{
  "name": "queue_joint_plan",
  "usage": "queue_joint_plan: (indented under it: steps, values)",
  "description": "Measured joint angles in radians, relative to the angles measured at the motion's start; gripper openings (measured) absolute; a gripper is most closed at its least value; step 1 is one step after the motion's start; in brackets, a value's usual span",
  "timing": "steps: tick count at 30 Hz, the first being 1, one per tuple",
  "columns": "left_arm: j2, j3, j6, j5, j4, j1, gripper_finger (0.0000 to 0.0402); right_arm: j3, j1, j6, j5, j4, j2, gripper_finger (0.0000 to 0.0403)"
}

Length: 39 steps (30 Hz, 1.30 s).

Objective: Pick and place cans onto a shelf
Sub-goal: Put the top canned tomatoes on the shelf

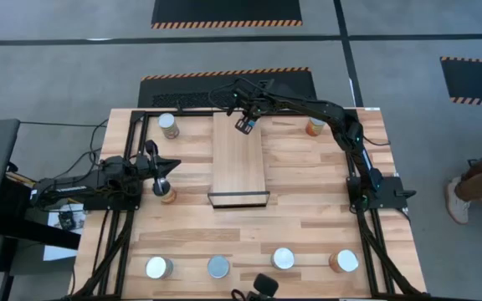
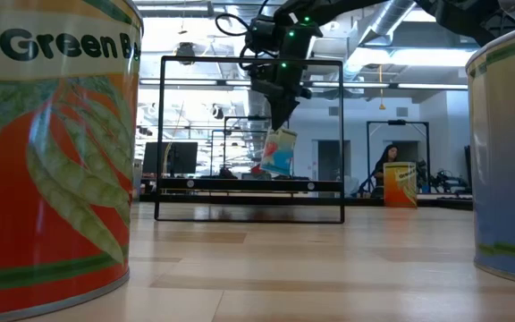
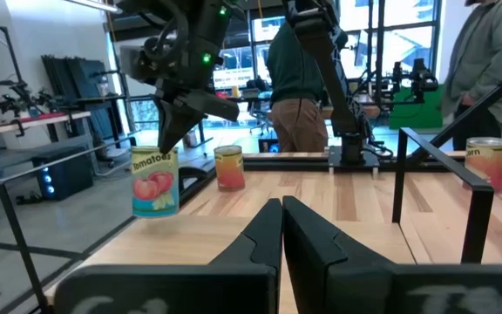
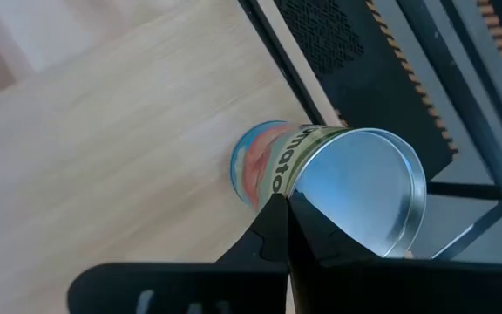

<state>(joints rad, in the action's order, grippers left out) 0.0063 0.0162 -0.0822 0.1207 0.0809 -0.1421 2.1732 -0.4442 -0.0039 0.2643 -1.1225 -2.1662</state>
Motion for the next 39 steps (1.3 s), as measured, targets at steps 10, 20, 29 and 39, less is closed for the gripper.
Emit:
queue_joint_plan:
  steps: [10,20,29,39]
  values:
    - [0.0,0.0,0.0,0.0,-0.007,0.0,0.0004,-0.002,0.013,-0.136,-0.002,0.012,0.0,0.0011]
    - [0.0,0.0,0.007,0.0,-0.008,0.0,0.0004,-0.002,0.019,-0.239,-0.007,0.042,0.0,0.0011]
    - [0.0,0.0,0.011,0.0,-0.008,0.0,0.0004,-0.002,0.012,-0.287,-0.007,0.035,-0.003,0.0011]
    - [0.0,-0.001,0.015,-0.001,-0.019,0.0,0.0004,0.003,0.014,-0.334,0.015,0.023,-0.081,0.0011]
